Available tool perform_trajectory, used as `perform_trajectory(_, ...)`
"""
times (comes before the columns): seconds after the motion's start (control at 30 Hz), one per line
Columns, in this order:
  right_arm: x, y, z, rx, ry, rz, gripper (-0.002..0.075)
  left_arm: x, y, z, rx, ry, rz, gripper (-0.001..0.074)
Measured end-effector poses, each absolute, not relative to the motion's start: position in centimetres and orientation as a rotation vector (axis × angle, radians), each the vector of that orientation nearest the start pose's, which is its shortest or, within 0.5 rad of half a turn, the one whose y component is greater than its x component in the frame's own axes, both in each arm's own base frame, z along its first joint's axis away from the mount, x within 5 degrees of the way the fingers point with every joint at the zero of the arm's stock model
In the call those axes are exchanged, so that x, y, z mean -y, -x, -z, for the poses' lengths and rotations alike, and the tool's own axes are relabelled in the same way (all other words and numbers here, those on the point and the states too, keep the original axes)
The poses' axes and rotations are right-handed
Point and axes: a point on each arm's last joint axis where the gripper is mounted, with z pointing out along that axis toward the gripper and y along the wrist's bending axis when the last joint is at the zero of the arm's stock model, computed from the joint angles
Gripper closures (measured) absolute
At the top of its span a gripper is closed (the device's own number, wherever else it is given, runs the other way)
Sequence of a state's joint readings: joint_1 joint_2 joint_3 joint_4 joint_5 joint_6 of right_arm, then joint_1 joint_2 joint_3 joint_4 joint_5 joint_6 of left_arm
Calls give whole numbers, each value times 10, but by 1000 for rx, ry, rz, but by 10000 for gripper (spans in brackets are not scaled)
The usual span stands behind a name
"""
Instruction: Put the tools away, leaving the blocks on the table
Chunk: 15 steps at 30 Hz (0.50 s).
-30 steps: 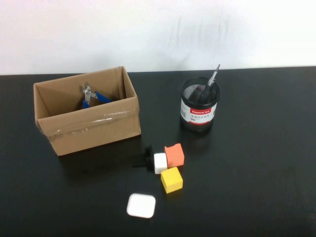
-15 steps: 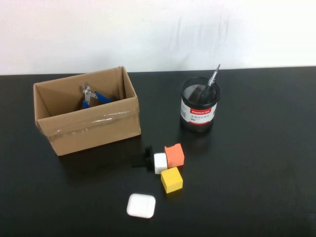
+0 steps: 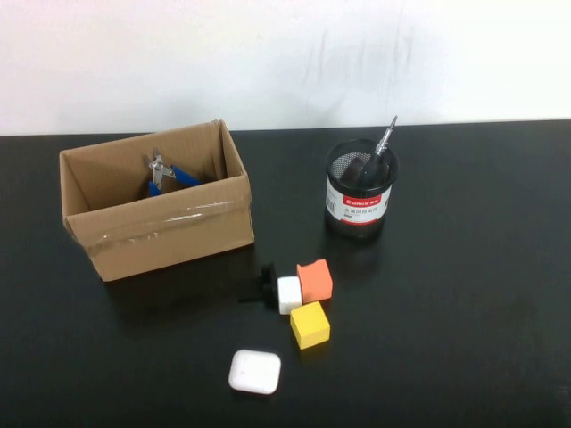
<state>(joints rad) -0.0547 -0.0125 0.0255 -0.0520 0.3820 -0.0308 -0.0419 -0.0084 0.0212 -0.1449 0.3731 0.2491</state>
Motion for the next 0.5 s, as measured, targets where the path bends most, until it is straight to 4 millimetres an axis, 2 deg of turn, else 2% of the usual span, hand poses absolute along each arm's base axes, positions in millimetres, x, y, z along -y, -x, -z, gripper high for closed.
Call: perform_trajectory(0.5, 5, -52, -171, -1880, 10, 110, 733, 6, -52, -173, -1852, -200, -31, 735)
